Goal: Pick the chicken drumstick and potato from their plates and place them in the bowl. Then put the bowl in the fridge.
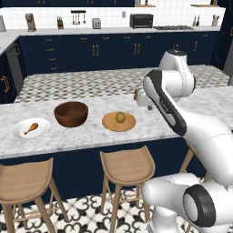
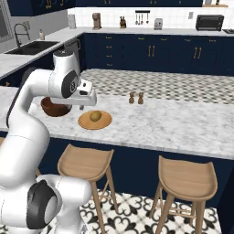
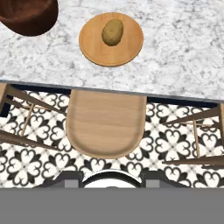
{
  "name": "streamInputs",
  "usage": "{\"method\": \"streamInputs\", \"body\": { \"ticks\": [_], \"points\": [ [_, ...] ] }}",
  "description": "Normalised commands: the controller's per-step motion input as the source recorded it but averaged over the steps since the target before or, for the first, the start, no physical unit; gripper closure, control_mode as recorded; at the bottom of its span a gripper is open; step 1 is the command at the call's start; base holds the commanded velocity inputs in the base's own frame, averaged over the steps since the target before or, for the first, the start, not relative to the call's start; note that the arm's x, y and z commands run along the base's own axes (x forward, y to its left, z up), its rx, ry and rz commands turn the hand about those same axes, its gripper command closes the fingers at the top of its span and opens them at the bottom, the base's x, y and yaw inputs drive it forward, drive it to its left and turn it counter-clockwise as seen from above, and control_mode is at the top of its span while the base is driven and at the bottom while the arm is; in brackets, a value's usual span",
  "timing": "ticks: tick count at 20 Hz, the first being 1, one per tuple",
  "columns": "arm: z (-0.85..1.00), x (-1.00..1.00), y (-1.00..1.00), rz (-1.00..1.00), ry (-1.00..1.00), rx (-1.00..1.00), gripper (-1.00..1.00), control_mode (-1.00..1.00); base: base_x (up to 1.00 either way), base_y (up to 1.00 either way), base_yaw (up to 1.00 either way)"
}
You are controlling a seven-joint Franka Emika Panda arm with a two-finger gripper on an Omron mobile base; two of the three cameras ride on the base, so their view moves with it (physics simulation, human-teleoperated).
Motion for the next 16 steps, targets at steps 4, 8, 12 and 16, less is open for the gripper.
{"method": "streamInputs", "body": {
  "ticks": [4, 8, 12, 16],
  "points": [
    [-0.22, -0.01, 0.02, 0.00, 0.01, -0.04, -1.00, -1.00, 0.00, 0.00, 0.00],
    [-0.30, 0.45, 0.03, 0.00, 0.00, -0.03, -1.00, -1.00, 0.00, 0.00, 0.00],
    [-0.29, 0.91, 0.02, 0.00, 0.00, 0.00, -1.00, -1.00, 0.00, 0.00, 0.00],
    [-0.34, 1.00, 0.12, 0.00, -0.01, 0.00, -1.00, -1.00, 0.00, 0.00, 0.00]
  ]
}}
